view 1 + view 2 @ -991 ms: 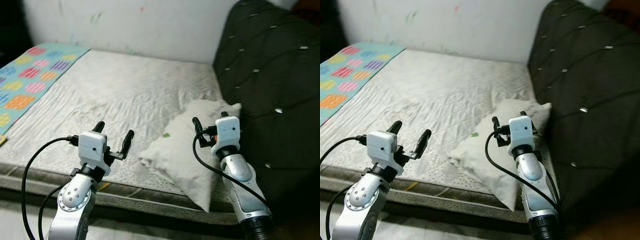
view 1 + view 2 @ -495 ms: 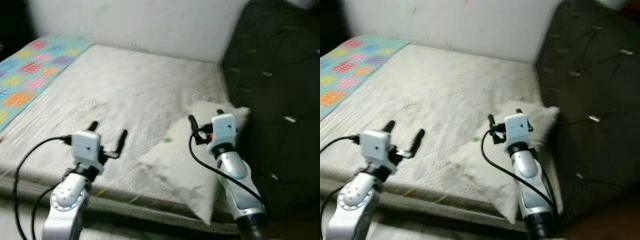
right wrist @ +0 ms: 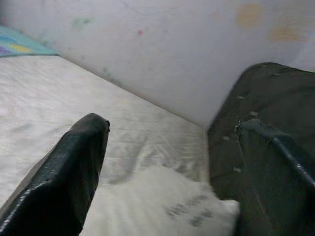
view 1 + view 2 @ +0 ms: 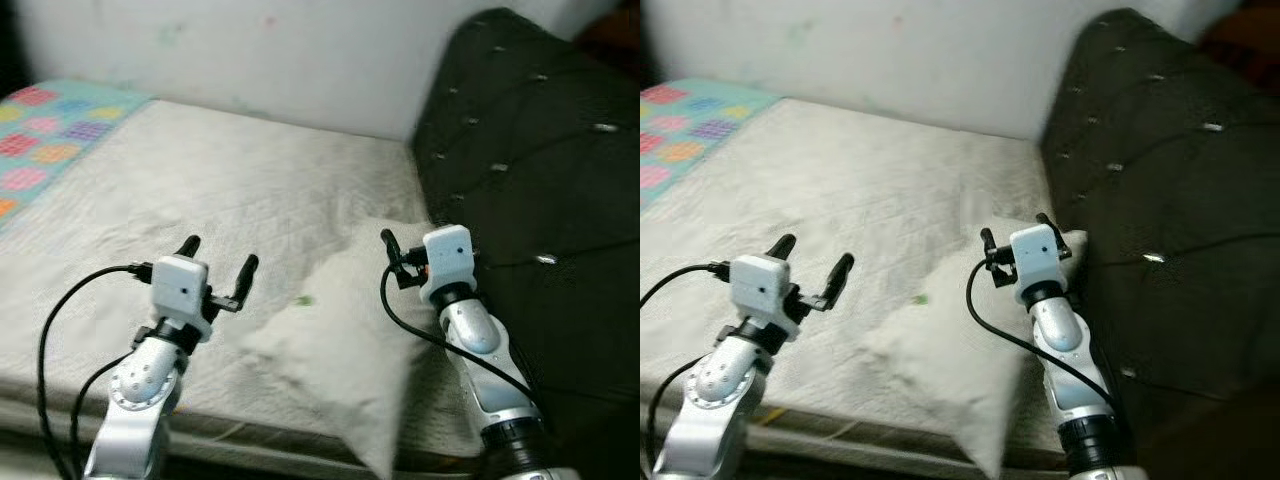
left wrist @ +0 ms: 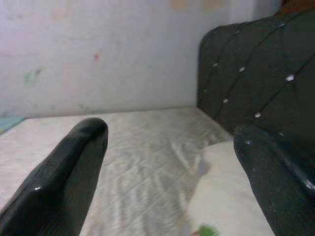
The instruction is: Clean up the room
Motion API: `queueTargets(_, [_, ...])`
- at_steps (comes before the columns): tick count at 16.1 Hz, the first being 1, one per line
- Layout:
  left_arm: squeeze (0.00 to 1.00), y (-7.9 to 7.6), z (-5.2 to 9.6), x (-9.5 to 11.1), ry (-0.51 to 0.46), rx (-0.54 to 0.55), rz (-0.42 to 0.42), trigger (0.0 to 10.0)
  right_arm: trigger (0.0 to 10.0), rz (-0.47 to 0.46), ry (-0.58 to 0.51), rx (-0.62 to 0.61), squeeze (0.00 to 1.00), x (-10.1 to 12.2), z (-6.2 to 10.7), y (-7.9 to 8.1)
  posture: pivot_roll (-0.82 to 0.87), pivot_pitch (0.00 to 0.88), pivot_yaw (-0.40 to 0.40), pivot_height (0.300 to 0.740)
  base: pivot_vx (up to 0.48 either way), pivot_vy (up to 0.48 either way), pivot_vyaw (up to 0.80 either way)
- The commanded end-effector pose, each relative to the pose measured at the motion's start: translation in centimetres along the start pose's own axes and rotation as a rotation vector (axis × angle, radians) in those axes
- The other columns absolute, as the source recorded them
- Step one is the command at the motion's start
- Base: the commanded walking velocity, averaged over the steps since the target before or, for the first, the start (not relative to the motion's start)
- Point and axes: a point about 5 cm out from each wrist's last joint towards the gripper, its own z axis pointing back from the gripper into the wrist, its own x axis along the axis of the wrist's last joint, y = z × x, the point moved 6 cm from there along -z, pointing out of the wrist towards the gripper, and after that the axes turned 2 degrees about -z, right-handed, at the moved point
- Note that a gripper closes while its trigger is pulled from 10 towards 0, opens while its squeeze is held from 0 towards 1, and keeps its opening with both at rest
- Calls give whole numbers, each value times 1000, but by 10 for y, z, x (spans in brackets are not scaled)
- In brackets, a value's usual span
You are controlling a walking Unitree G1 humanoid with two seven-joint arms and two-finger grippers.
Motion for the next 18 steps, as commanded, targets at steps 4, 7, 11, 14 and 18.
queueTargets(4, [0,14,13,-14,53,172,-17,10000,10000,-25,13,39,0,-7,-5,12,43,0,-98,740,0,0,0])
queueTargets(7, [0,23,12,-17,61,203,-40,10000,10000,-56,15,32,0,-12,-4,15,50,0,-52,740,0,0,0])
queueTargets(11, [0,13,-8,-13,47,105,-50,10000,10000,-74,-2,-81,0,-12,0,-5,-18,0,28,740,0,0,0])
queueTargets(14, [0,5,-10,-13,46,73,-30,10000,10000,-61,0,-79,0,-15,14,-8,-72,0,37,740,0,0,0])
queueTargets(18, [0,-4,-2,-36,95,69,5,10000,10000,-38,51,-36,0,-28,33,-1,-124,0,-4,740,0,0,0])
